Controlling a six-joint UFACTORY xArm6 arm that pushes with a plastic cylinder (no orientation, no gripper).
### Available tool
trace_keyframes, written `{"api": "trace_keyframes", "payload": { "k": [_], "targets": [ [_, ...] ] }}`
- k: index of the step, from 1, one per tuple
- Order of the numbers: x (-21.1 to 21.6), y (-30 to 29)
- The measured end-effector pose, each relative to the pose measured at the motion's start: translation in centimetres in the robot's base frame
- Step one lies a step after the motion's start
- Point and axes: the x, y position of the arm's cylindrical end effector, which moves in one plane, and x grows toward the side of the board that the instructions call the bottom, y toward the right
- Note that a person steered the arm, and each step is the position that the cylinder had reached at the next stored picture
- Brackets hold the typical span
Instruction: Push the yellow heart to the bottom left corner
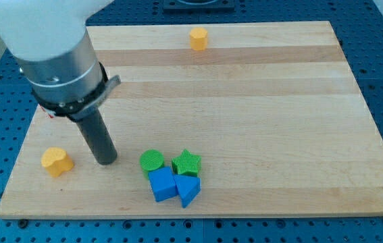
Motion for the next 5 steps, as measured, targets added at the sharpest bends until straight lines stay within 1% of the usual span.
{"api": "trace_keyframes", "payload": {
  "k": [1,2,4,5],
  "targets": [
    [-0.1,-5.0],
    [1.6,-8.7],
    [0.3,-9.3],
    [1.0,-11.8]
  ]
}}
